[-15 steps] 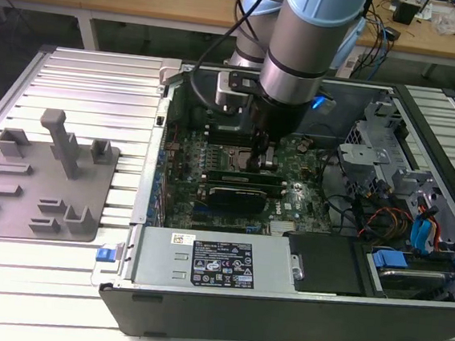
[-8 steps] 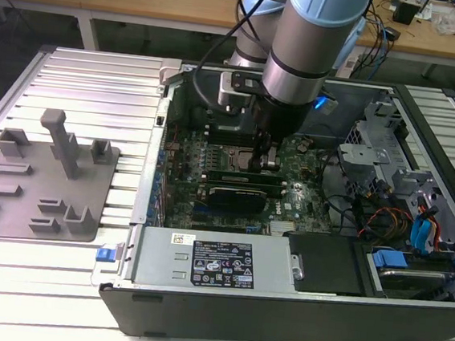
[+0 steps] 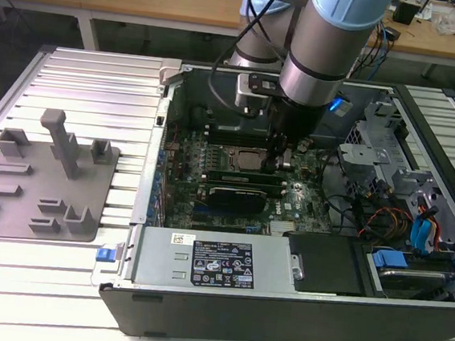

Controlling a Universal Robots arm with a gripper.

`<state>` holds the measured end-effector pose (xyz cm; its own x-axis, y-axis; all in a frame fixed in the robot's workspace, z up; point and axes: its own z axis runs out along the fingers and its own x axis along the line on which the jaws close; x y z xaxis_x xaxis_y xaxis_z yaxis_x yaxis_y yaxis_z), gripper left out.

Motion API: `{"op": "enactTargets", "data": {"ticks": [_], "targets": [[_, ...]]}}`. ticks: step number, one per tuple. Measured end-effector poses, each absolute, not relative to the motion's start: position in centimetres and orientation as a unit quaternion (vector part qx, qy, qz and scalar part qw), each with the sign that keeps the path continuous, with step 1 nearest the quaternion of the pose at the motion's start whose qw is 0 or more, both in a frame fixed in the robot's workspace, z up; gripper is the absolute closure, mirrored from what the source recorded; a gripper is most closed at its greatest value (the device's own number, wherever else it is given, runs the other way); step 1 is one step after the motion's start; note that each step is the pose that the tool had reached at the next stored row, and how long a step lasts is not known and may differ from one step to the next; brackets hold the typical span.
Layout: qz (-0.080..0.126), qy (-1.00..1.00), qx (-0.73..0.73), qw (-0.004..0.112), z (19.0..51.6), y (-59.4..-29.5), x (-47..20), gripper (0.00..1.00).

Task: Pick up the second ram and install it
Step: 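Press down the second ram until it locks into place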

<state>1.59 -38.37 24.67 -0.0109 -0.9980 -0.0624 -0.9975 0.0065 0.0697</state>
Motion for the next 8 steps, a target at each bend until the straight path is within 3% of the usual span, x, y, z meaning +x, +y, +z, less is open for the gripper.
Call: {"op": "enactTargets", "data": {"ticks": [8], "targets": [[-0.047,-0.710,0.703,0.002,24.7,-38.4,3.4,0.92]]}}
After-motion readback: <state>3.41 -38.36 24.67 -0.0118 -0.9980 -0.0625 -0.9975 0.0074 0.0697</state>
